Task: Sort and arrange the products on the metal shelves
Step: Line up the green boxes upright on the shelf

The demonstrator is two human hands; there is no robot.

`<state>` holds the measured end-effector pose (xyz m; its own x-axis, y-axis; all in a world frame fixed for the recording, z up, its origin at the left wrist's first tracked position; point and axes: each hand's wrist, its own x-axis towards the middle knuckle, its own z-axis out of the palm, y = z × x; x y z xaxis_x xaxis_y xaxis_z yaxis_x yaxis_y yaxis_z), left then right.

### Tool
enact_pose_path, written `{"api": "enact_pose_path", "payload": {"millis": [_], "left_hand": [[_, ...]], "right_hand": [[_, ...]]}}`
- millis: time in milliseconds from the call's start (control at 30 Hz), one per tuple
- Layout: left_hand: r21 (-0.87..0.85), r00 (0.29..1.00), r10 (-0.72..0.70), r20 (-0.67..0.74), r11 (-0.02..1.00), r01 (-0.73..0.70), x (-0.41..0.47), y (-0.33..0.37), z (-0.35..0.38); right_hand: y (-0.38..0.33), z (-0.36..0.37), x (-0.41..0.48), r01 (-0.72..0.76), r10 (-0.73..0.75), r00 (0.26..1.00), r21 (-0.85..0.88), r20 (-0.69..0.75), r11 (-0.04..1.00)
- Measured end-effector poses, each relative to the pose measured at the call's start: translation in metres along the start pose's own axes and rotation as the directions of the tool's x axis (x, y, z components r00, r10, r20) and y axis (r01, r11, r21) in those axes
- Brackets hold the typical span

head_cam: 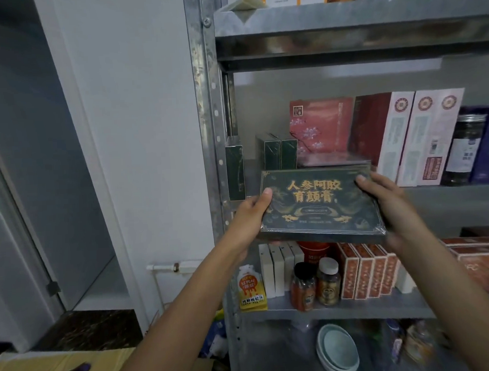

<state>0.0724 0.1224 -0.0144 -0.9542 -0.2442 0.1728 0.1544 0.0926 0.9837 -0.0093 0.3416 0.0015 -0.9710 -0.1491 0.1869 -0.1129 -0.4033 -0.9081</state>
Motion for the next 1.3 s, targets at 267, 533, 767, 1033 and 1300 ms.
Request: {"api": "enact_pose_path", "payload": {"millis": [267,533,767,1033,1300], "left_hand": [[-0.115,0.963,-0.257,-0.081,0.962,0.248,-0.014,0.002,0.013],[0.896,0.913,0.406,-0.036,0.417,-0.15,-0.03,-0.026,0.02],[0.916,0.687,0.652,0.321,-0.029,-0.401,-0.038,-0.042,0.044],[0.759,0.683,0.708,0.179,0.342,-0.554,-0.034,-0.045,0.034],[0.454,0.768,0.631,0.112,0.655,-0.604,-0.044,-0.044,0.051]], "right_hand": [[0.008,-0.018,-0.013,-0.363,0.343,0.911,0.047,0.23,0.931],[0.011,-0.021,-0.016,-0.249,0.243,0.965,0.052,0.101,0.967],[0.011,-0.01,-0.029,-0.313,0.305,0.949,0.117,0.081,0.943],[0.015,-0.016,-0.038,-0.181,0.145,0.975,0.222,0.168,0.958],[0.013,0.002,-0.035,0.194,-0.27,0.955,0.428,0.123,0.883]]}}
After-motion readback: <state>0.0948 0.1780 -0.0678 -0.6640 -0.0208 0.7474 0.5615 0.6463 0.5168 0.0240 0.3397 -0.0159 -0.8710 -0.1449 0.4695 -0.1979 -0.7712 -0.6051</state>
